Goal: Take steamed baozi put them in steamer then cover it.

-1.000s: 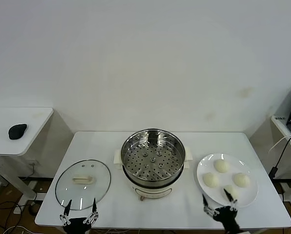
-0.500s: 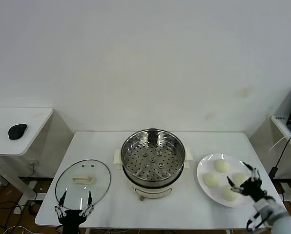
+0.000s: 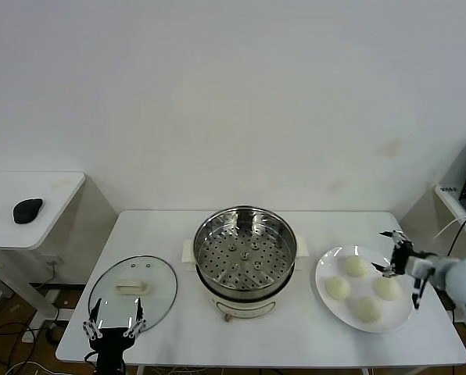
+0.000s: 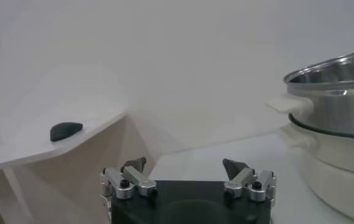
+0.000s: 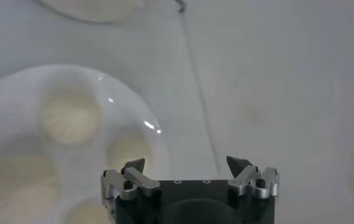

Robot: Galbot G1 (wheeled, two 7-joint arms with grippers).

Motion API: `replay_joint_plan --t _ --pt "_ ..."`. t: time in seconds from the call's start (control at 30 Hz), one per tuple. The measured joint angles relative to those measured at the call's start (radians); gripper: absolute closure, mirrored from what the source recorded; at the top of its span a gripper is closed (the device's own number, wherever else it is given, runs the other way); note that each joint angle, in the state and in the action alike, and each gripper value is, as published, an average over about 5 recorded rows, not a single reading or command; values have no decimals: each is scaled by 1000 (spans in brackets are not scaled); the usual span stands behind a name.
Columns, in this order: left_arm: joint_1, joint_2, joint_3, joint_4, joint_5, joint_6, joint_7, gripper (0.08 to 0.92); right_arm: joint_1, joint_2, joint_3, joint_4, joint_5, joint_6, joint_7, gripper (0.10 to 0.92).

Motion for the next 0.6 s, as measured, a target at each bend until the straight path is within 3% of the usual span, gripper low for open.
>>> replay_joint_plan --t 0.27,0.6 --pt "-4 6 -18 -4 0 4 -1 177 286 -13 -330 -130 21 20 -126 203" --pt "-3 8 -29 -9 5 4 -1 177 433 36 -513 -254 34 40 -176 203"
